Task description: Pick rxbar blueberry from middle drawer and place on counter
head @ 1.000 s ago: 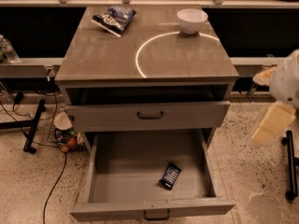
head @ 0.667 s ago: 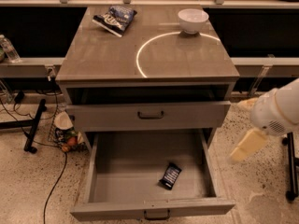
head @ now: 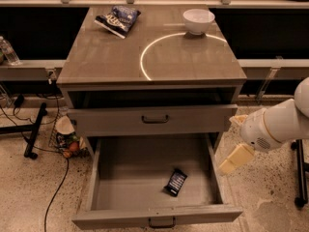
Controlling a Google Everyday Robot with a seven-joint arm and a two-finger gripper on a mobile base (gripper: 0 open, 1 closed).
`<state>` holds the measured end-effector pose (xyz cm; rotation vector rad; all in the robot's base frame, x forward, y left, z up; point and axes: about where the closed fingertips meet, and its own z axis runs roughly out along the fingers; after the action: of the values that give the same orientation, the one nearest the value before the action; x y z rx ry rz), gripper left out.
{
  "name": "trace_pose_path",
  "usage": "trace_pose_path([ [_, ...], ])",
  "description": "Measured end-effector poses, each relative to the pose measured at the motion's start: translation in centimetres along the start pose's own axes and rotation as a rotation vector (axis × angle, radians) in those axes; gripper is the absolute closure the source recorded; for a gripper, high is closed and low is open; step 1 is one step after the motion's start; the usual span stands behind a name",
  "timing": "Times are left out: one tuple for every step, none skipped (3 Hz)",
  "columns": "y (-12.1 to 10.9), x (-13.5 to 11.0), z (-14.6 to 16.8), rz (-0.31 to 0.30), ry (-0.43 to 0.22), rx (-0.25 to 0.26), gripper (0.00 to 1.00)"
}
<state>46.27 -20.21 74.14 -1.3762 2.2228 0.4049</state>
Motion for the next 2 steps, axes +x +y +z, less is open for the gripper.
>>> trace_pose_path([
  [0.9,0.2,2.7,0.083,-0.039,-0.038,0.0],
  [1.3,0.8,7.1,0.183,-0.085,-0.053,0.0],
])
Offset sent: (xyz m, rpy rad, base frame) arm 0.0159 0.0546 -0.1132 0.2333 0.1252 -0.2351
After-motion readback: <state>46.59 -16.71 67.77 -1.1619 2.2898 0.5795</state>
